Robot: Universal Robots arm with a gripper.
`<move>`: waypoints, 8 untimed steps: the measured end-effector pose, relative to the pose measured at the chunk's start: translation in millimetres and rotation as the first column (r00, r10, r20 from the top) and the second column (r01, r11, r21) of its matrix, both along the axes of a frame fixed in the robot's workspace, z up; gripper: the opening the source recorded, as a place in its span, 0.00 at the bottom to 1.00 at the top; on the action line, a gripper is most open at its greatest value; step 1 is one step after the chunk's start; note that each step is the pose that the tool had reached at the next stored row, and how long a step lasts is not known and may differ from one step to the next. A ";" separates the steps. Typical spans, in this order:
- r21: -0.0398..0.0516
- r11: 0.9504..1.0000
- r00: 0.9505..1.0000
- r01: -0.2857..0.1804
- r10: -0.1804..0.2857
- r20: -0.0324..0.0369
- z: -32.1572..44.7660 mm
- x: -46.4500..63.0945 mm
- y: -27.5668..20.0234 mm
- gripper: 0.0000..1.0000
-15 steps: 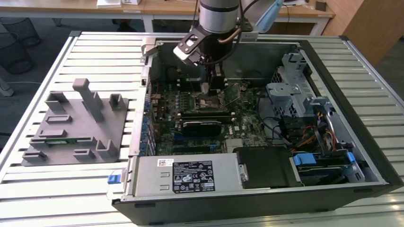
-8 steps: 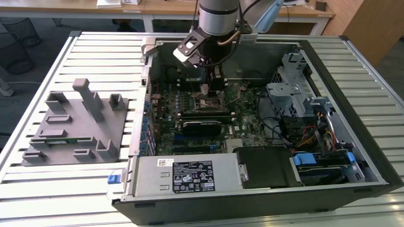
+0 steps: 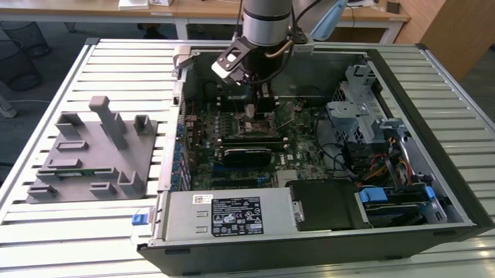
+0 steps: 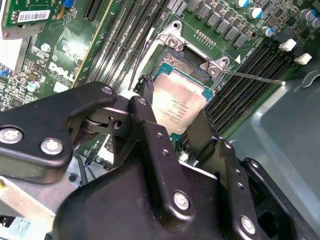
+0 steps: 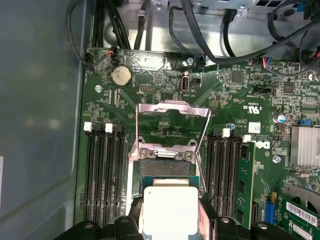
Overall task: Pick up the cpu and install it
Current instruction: 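Place the cpu into insertion slot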
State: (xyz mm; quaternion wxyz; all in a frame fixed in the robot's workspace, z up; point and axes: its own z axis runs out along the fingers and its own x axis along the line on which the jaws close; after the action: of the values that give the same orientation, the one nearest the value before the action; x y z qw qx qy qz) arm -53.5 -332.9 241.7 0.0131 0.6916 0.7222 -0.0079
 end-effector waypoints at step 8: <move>0.000 1.000 1.000 0.002 -0.002 0.000 -8.6 -0.3 0.0 0.53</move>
State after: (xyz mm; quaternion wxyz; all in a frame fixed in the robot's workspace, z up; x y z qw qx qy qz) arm -53.8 -332.9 233.1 0.0131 0.6922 0.7215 -0.0079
